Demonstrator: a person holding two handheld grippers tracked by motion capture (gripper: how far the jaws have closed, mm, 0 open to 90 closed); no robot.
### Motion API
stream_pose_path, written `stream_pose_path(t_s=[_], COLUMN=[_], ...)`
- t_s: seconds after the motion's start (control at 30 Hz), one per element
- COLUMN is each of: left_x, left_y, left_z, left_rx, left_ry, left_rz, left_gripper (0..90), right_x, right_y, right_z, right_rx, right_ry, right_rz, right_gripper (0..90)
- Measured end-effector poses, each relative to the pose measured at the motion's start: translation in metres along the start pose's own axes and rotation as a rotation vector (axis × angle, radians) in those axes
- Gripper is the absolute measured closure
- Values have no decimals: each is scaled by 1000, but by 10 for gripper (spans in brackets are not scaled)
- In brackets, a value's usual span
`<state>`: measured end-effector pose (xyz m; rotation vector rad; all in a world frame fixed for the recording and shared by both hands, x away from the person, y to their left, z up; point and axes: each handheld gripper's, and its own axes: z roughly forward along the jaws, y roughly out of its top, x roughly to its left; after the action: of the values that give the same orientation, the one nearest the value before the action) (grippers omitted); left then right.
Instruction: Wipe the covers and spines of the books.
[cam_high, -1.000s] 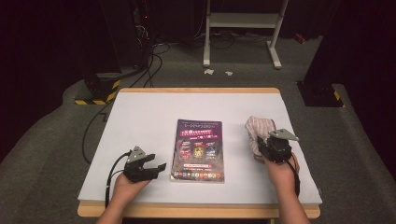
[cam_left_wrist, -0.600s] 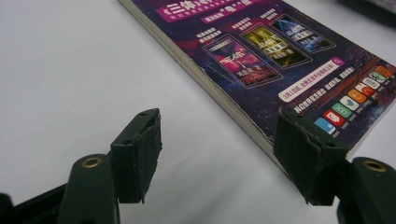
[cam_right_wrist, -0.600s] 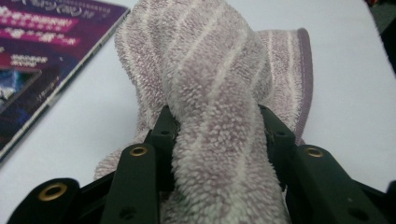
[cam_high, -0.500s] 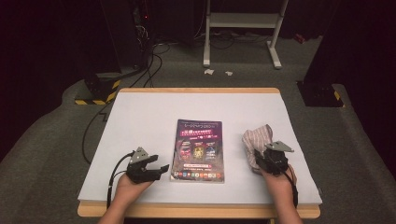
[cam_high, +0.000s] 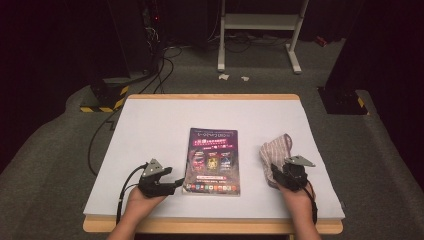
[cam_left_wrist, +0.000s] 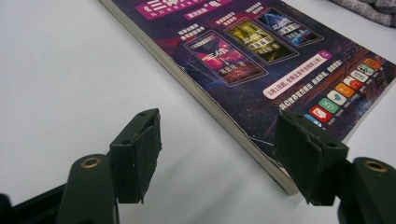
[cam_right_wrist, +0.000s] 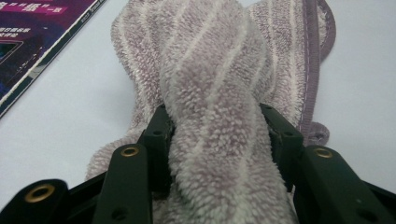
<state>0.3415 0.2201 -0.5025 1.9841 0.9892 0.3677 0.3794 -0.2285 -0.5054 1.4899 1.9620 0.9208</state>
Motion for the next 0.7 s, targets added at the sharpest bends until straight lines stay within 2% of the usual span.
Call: stream_pose_path(t_s=[0.2,0.47,0.7], left_x=[-1,-2,-4], left_y=[0,1,1], left_z=[0,1,2], left_rx=[0,-1,4], left_ry=[-1,-5,-6], left_rz=[-1,2,6], left_gripper=[323,323,323], right_x=[-1,-4,-2], right_y=[1,6,11], right_z=[-1,-7,-17], right_rx=[0,-13,-44], right_ry=[-5,17,19], right_rz=[10,14,2], right_gripper=[468,377,369])
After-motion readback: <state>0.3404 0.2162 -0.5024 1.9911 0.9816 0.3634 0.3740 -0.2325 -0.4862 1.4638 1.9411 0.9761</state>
